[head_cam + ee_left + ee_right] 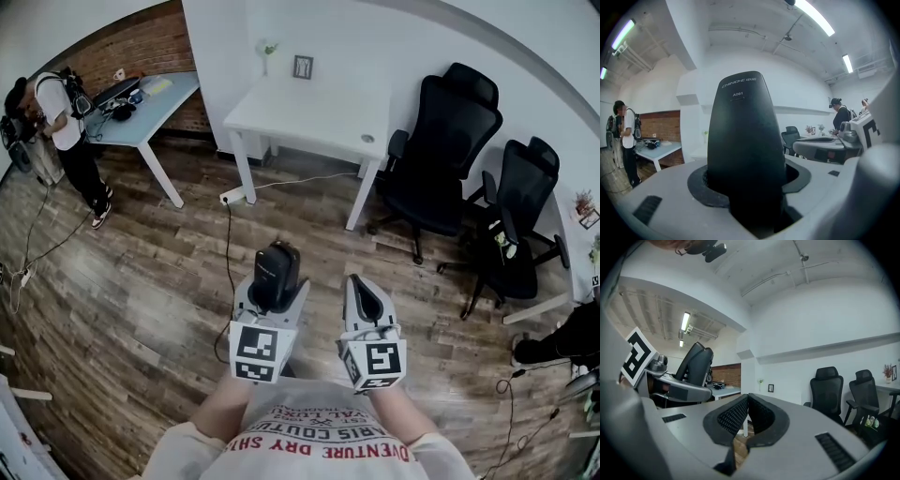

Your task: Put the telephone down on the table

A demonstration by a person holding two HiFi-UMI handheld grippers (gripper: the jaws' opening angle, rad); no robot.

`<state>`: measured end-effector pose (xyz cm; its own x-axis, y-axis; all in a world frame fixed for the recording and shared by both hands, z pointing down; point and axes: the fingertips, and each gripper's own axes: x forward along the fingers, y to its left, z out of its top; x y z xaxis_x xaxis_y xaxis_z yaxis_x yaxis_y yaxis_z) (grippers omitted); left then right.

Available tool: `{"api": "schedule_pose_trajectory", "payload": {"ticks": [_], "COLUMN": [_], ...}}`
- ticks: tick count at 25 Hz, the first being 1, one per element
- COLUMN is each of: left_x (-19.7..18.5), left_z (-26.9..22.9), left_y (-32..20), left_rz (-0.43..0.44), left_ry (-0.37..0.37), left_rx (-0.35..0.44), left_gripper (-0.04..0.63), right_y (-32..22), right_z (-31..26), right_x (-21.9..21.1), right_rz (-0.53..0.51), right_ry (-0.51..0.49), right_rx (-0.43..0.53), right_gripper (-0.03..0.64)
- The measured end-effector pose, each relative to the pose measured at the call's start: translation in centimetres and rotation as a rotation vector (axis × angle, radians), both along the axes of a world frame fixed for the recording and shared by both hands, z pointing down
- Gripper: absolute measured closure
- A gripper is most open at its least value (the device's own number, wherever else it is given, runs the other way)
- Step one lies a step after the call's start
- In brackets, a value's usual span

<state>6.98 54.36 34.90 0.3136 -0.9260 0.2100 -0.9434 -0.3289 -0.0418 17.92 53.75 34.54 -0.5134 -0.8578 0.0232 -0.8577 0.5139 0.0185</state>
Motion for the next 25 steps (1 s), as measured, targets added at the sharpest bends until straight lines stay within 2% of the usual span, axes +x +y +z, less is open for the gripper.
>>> {"api": "schedule_pose_trajectory", "payload": {"ticks": [6,13,18,25], "left_x": [-6.0,-12.6,-15.3,-16.0], "left_z": [1.3,1.7,2.5,4.3], "left_y": [-6.6,-12.4,-15.3,-20.8], "left_rz": [0.052,0.073,0.063,0.053], "left_ry": [0.019,0.02,0.033,0.029], "left_rx": [-0.047,-0.056,-0.077,-0.118], "left_gripper": [0.305,0.305,0.305,0.305], "right_y": [-6.1,-11.7,-14.7,-20.4], "right_z": [1.0,1.3,2.2,4.0], "right_x": [-5.4,-10.9,-13.8,-14.8], "right_rz": [0.057,0.097,0.083,0.054], "right_ry": [0.005,0.014,0.026,0.021], "right_rx": [-0.038,-0.046,-0.07,-0.11], "right_gripper": [0.592,0.592,0.592,0.592]}}
